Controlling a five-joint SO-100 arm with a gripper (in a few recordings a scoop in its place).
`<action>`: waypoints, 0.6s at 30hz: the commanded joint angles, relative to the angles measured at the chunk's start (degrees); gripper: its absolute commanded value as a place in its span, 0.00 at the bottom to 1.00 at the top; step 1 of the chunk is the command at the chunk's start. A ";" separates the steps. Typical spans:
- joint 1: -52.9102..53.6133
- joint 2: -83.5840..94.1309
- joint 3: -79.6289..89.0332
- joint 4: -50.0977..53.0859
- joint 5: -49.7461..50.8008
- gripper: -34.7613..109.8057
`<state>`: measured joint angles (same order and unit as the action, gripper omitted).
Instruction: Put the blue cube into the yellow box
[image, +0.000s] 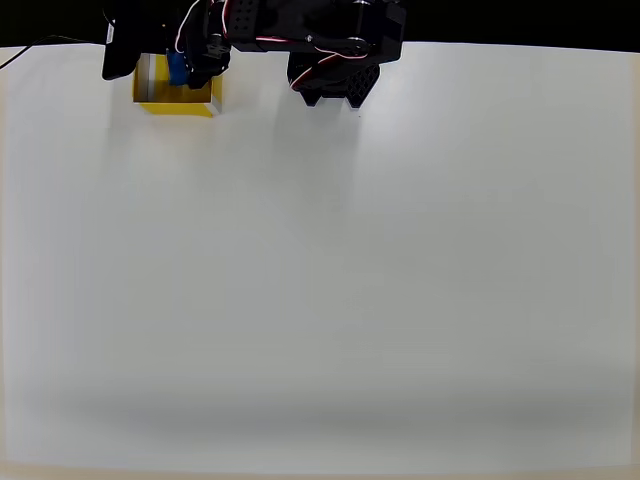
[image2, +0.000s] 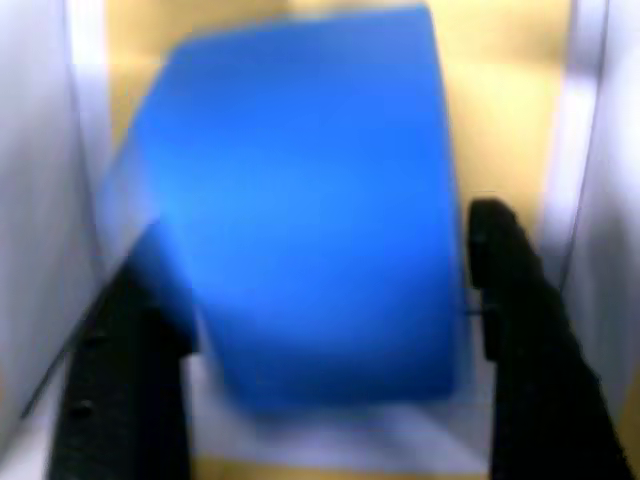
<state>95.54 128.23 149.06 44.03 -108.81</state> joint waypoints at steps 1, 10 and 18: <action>1.93 1.93 -0.53 -2.02 -0.88 0.46; 2.72 6.42 -0.97 -1.32 -2.55 0.47; 4.13 18.98 -5.98 14.24 -7.82 0.47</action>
<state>97.65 139.13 149.77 50.19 -114.17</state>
